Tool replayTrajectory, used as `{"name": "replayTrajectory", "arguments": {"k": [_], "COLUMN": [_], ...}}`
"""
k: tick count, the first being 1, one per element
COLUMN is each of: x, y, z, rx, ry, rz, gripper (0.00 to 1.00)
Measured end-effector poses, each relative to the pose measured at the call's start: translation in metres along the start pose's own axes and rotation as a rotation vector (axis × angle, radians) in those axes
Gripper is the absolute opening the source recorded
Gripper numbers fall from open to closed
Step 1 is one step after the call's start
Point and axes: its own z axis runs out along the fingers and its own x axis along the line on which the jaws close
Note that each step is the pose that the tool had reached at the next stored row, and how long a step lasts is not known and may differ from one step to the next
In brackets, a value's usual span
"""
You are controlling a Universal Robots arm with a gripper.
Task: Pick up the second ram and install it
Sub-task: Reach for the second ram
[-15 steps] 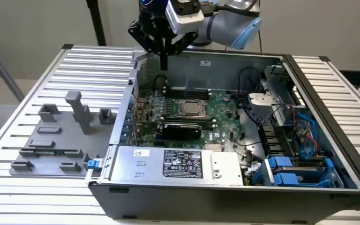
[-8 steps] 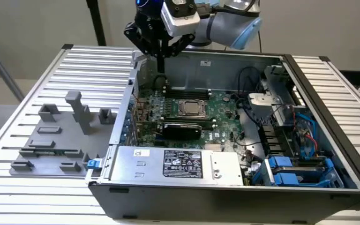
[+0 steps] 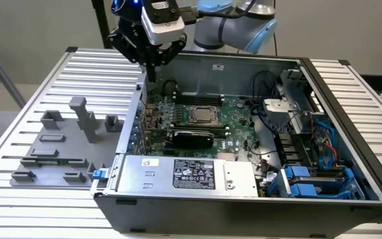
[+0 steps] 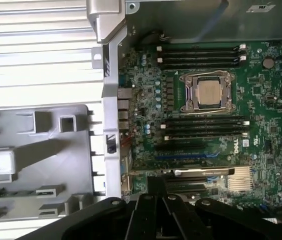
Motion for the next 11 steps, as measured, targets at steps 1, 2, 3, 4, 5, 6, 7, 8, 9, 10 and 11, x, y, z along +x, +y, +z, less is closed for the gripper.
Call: {"name": "replayTrajectory", "arguments": {"k": [1, 2, 3, 4, 5, 6, 7, 8, 9, 10, 11], "x": [0.004, 0.009, 0.013, 0.018, 0.022, 0.027, 0.031, 0.035, 0.04, 0.044, 0.049], "y": [-0.0022, -0.0045, -0.0067, -0.0087, -0.0108, -0.0129, -0.0148, -0.0167, -0.0185, -0.0202, -0.0219], "z": [-0.0002, -0.0004, -0.0007, -0.0009, -0.001, -0.0013, -0.0015, -0.0017, -0.0018, -0.0019, -0.002], "rx": [0.0, -0.0001, -0.0001, -0.0002, -0.0003, -0.0003, -0.0003, -0.0002, -0.0003, -0.0004, -0.0003], "ry": [-0.0007, -0.0015, -0.0022, -0.0029, -0.0036, -0.004, -0.0045, -0.0048, -0.0051, -0.0052, -0.0054], "rz": [0.0, 0.0, 0.0, 0.0, 0.0, 0.0, 0.0, 0.0, 0.0, 0.0, 0.0], "gripper": [0.0, 0.0, 0.0, 0.0, 0.0, 0.0, 0.0, 0.0, 0.0, 0.0, 0.0]}}
